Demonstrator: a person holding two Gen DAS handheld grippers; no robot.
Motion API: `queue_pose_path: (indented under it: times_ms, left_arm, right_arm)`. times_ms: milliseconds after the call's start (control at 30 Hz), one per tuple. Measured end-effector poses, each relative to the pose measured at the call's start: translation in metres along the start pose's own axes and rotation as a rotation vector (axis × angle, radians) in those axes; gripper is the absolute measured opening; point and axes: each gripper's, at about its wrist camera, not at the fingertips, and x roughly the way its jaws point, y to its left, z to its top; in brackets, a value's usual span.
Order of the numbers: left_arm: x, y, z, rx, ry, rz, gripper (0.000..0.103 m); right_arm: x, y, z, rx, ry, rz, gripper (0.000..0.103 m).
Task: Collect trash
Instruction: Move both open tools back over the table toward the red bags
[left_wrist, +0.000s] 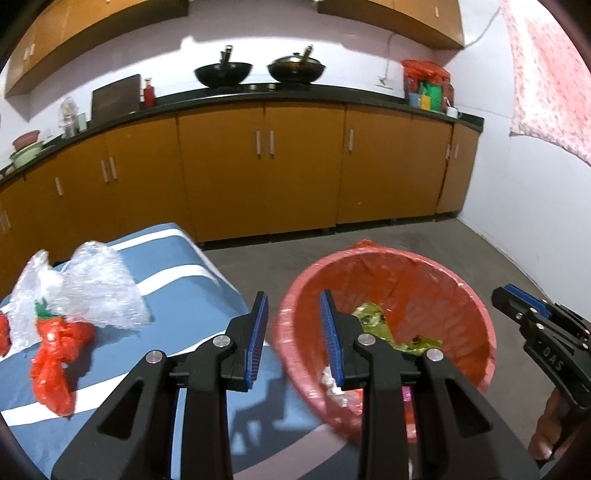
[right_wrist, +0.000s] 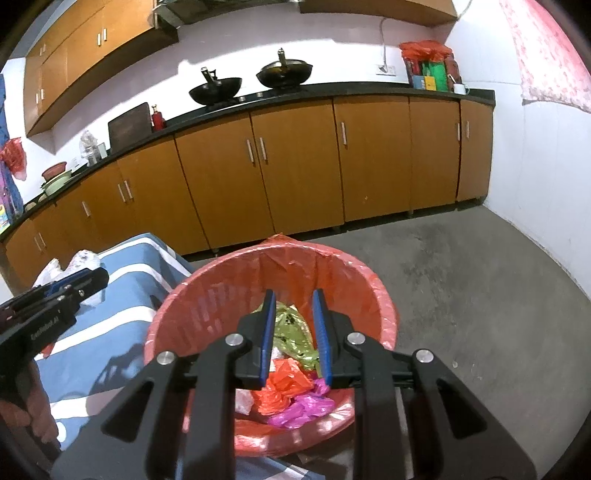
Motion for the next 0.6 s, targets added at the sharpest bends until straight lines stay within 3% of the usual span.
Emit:
queue_pose_path:
  times_ms: [233, 600]
  left_arm:
    - [-0.027, 0.053, -0.007, -0.050, -0.031, 0.101, 0.036]
    - [-0.089, 0.170, -0.043, -0.156, -0.057, 0.359, 0.043]
  right_arm:
    - [-0.008, 0.035, 0.003, -0.037, -0.011, 0.045, 0.026]
    - [-0.014, 0.126, -0.003, -0.130, -0.006, 0.191, 0.036]
